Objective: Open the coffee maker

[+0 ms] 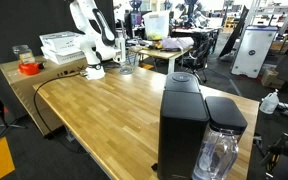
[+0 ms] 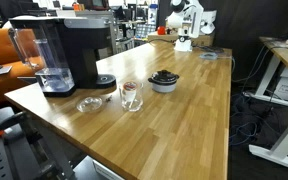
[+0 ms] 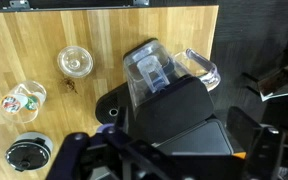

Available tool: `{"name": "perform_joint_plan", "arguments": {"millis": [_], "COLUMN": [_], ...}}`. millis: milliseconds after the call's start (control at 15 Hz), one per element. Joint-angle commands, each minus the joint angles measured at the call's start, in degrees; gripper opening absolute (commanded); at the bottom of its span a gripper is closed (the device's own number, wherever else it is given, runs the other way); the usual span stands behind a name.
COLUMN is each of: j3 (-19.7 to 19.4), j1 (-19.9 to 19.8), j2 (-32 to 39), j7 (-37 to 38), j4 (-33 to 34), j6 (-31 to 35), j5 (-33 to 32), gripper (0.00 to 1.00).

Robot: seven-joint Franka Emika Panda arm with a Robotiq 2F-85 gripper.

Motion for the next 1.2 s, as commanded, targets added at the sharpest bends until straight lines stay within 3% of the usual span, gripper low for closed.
{"name": "perform_joint_plan", "arguments": {"millis": [0,400,800,933,1000,1133], "j3": [0.2,-2.2,-3.0,-3.0,-3.9,-4.0], "j1": [-0.3,-2.3,-9.8,-11.7,-10.1,-10.7], "j2": [0.0,3.3,9.5,11.8,9.3,11.4], "j7": [-0.2,-0.8,4.7,6.4,4.3,5.0], "j4": [0.1,2.7,9.6,11.5,9.4,10.8], "j6": [-0.2,-0.3,1.1,6.0,3.8,5.7], "j5": [0.2,0.1,-2.3,-2.4,-1.9,-2.0], "gripper": [1.00,1.00,1.00,1.00,1.00,1.00]}}
